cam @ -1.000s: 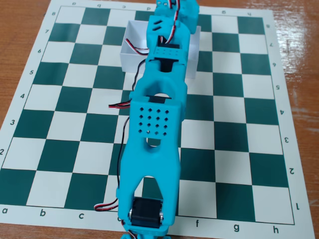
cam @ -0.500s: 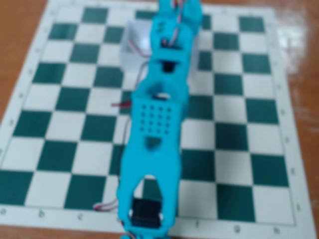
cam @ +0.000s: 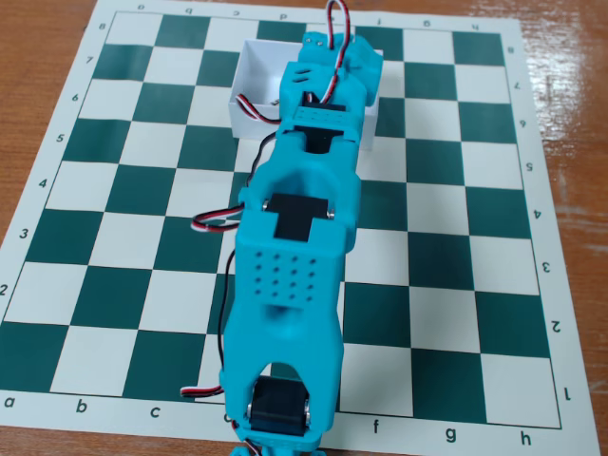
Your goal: Grab the toy horse and put it in the box.
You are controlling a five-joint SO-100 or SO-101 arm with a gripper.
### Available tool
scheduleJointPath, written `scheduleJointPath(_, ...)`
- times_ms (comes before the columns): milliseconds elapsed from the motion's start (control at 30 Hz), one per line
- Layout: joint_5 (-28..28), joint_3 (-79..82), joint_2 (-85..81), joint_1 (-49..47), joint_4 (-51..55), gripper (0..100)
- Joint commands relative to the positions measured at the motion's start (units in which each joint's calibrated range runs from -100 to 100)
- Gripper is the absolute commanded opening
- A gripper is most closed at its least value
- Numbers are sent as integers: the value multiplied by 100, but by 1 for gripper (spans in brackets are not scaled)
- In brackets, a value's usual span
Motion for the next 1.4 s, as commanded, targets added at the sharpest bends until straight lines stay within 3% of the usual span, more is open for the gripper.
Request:
scheduleJointPath(0, -5, 968, -1625, 3, 1233, 0)
scheduleJointPath(133, 205, 2115, -3130, -169, 3268, 0)
scheduleJointPath(300, 1226, 3972, -4873, -397, 5070, 0)
scheduleJointPath(467, 1607, 5446, -6262, -597, 5568, 0)
scheduleJointPath(1000, 1685, 8095, -10262, -754, 6939, 0)
scheduleJointPath(1367, 1582, 8259, -11607, -876, 7570, 0)
